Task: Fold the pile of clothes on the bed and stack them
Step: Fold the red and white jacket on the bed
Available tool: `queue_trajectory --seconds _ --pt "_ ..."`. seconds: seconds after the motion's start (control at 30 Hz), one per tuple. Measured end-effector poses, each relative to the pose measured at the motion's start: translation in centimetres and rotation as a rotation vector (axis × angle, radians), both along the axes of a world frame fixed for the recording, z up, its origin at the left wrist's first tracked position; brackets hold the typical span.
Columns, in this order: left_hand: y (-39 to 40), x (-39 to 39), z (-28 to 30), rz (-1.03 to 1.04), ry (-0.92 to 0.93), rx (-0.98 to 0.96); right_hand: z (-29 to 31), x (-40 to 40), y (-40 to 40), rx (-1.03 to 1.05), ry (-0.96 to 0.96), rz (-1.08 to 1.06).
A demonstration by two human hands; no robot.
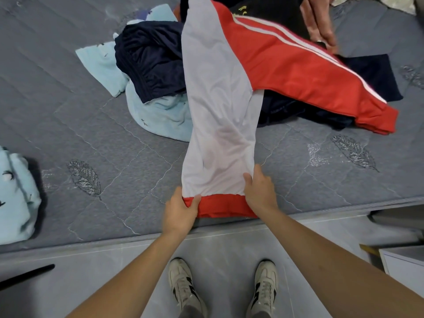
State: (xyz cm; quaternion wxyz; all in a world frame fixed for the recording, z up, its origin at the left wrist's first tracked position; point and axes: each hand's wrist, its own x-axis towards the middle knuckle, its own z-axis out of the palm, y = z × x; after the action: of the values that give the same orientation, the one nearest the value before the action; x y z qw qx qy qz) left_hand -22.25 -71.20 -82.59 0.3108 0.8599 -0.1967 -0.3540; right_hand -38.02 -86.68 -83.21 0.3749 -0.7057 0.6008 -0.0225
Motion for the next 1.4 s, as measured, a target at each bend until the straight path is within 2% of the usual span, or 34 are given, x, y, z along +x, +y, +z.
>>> queue_trajectory --seconds 0.07,0.17,0.3,0.47,0.63,0.83,1.03,1.17,1.4 --pt "-0.2 -0.4 0.1 -0.042 -0.116 0.114 -0.1 0.1 -0.1 0.022 0.037 -0.029" --pt "-1.6 -0.2 0.3 -0.053 -0.211 -0.008 0.4 0.7 -0.9 0.039 -0.026 -0.105" --pt "-4.5 1.8 0.2 -0.025 -0.106 -0.125 1.0 1.5 -3.3 0.111 -0.246 -0.187" --pt "-9.4 4.2 0.3 -0.050 -0.009 -0.187 1.2 3.6 -6.7 0.155 -0.346 -0.174" --pt "-13.4 5.3 0.5 -0.074 -0.006 -0.239 1.5 5.9 -9.1 0.134 -0.386 -0.149" --pt "-16.0 6.0 0.7 -0.019 0.013 -0.319 2.2 8.3 -10.8 0.159 -0.546 -0.288" --pt "-17.8 7.0 1.9 0.023 0.028 -0.349 2.3 8.8 -12.8 0.009 -0.512 -0.262" --pt "-18.2 7.7 2.2 0.041 0.005 -0.387 2.4 7.3 -14.6 -0.156 -0.476 -0.393" --pt "-18.4 7.5 2.4 0.029 0.097 -0.362 1.4 6.6 -14.8 -0.029 -0.476 -0.286"
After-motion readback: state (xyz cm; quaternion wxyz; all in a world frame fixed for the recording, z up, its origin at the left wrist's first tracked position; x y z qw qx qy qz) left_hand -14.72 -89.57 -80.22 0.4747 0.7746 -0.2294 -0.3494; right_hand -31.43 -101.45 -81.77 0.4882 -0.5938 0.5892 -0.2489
